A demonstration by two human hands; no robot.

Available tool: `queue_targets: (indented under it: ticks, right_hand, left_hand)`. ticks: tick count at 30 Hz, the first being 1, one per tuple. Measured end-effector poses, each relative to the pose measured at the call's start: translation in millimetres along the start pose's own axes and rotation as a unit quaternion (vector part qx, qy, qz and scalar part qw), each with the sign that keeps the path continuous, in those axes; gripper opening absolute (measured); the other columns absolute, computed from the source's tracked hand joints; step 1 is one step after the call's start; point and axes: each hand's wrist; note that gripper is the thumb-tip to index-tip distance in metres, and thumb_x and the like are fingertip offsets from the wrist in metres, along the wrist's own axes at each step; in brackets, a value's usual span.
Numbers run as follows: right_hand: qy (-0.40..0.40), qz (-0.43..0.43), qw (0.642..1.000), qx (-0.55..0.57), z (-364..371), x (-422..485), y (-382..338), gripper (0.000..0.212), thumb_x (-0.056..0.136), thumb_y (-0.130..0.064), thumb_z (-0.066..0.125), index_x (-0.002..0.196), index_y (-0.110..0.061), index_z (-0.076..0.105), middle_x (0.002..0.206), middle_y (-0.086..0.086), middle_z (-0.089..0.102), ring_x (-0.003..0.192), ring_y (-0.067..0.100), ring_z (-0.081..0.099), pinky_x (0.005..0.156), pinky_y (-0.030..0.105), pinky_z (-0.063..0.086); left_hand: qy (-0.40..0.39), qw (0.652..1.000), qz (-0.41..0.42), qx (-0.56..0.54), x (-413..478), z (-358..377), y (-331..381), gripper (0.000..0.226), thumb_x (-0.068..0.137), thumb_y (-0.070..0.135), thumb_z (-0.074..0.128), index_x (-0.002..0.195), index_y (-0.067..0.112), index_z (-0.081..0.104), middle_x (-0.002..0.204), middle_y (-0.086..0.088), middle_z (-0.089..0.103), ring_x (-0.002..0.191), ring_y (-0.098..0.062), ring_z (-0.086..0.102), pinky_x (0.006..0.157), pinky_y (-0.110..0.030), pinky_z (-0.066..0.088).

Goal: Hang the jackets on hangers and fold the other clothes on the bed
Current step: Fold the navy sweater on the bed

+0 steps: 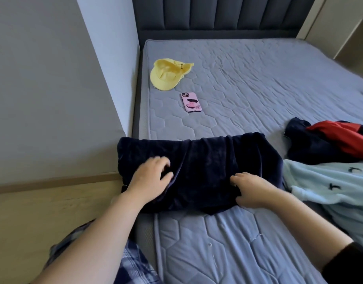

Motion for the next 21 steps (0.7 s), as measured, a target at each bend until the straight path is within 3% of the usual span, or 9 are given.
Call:
queue_targets:
  ticks: [1, 3, 5, 6, 9, 10, 13, 17, 21]
  right_hand:
    - [-0.04, 0.015, 0.999, 0.007, -16, 4, -5, 0.022, 0.077, -0.028, 0.055, 0.098, -0.019, 0.055, 0.097, -0.003, 0.056, 0.095, 0.021, 0.055, 0.075, 0.031, 0.045]
    - [-0.118, 0.043, 0.992, 0.004, -50, 15, -14, 0.014, 0.084, -0.02, 0.049, 0.084, -0.013, 0.06, 0.089, 0.004, 0.064, 0.085, 0.024, 0.059, 0.07, 0.03, 0.044]
    - [-0.137, 0.049, 0.989, 0.019, -79, 35, -28, 0.022, 0.082, -0.009, 0.042, 0.066, -0.013, 0.056, 0.082, 0.011, 0.068, 0.074, 0.026, 0.059, 0.067, 0.032, 0.045]
    - [-0.086, 0.044, 0.995, 0.027, -87, 49, -37, 0.022, 0.083, -0.008, 0.04, 0.067, -0.015, 0.055, 0.088, 0.015, 0.068, 0.078, 0.028, 0.059, 0.072, 0.034, 0.045]
    - [0.259, 0.03, 0.961, 0.091, -80, 93, -75, 0.032, 0.094, -0.018, 0.037, 0.118, -0.014, 0.058, 0.124, 0.01, 0.058, 0.115, 0.031, 0.05, 0.096, 0.042, 0.036]
    - [0.294, 0.04, 0.95, 0.096, -66, 104, -86, 0.038, 0.097, -0.025, 0.036, 0.132, -0.015, 0.05, 0.134, 0.008, 0.051, 0.126, 0.028, 0.042, 0.105, 0.044, 0.029]
    - [0.167, 0.1, 0.976, 0.093, -1, 118, -97, 0.053, 0.101, -0.038, 0.028, 0.151, -0.02, 0.023, 0.158, 0.005, 0.019, 0.147, 0.022, 0.009, 0.117, 0.049, 0.004]
    - [0.211, 0.128, 0.964, 0.105, 39, 128, -92, 0.058, 0.097, -0.036, 0.033, 0.152, -0.022, 0.019, 0.16, 0.006, 0.015, 0.148, 0.021, 0.003, 0.116, 0.048, 0.0]
    - [0.219, 0.126, 0.962, 0.102, 40, 137, -91, 0.058, 0.096, -0.036, 0.034, 0.151, -0.021, 0.022, 0.159, 0.006, 0.018, 0.147, 0.022, 0.006, 0.116, 0.049, 0.002]
  left_hand:
    - [0.06, 0.995, 0.022, 0.081, 5, 4, -1, 0.037, 0.084, 0.034, 0.064, 0.12, 0.026, 0.058, 0.115, 0.001, 0.06, 0.109, -0.026, 0.055, 0.086, -0.04, 0.045]
    - [-0.008, 0.988, -0.015, 0.151, 10, 12, -2, 0.06, 0.093, 0.036, 0.051, 0.148, 0.025, 0.03, 0.154, -0.007, 0.027, 0.141, -0.031, 0.023, 0.108, -0.054, 0.026]
    - [-0.112, 0.981, -0.062, 0.147, 6, 30, -6, 0.061, 0.099, 0.04, 0.035, 0.153, 0.03, 0.007, 0.161, -0.001, -0.001, 0.147, -0.025, -0.003, 0.114, -0.056, 0.009]
    - [-0.125, 0.979, -0.069, 0.144, 4, 39, -8, 0.061, 0.1, 0.04, 0.033, 0.153, 0.03, 0.005, 0.161, 0.0, -0.003, 0.147, -0.024, -0.006, 0.115, -0.056, 0.007]
    - [-0.075, 0.988, -0.053, 0.126, 2, 46, -12, 0.059, 0.098, 0.038, 0.036, 0.152, 0.031, 0.013, 0.161, 0.001, 0.006, 0.148, -0.022, 0.0, 0.115, -0.053, 0.011]
    - [-0.062, 0.99, -0.061, 0.108, 4, 44, -15, 0.056, 0.099, 0.038, 0.036, 0.151, 0.031, 0.016, 0.16, 0.003, 0.01, 0.147, -0.02, 0.004, 0.116, -0.051, 0.011]
    - [-0.001, 0.987, -0.154, 0.047, 9, 35, -37, 0.045, 0.101, 0.037, 0.035, 0.145, 0.027, 0.037, 0.154, 0.003, 0.03, 0.142, -0.018, 0.024, 0.115, -0.044, 0.022]
    - [0.095, 0.945, -0.312, -0.017, 19, 22, -60, 0.045, 0.096, 0.038, 0.047, 0.137, 0.019, 0.046, 0.143, -0.004, 0.04, 0.129, -0.026, 0.037, 0.103, -0.044, 0.035]
    - [0.158, 0.837, -0.455, -0.26, 34, 14, -70, 0.051, 0.088, 0.045, 0.059, 0.125, 0.012, 0.05, 0.122, -0.009, 0.055, 0.113, -0.032, 0.052, 0.087, -0.04, 0.045]
Point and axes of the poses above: each hand's wrist, its own x-axis towards the middle knuckle, its own z-axis out of the palm, y = z × x
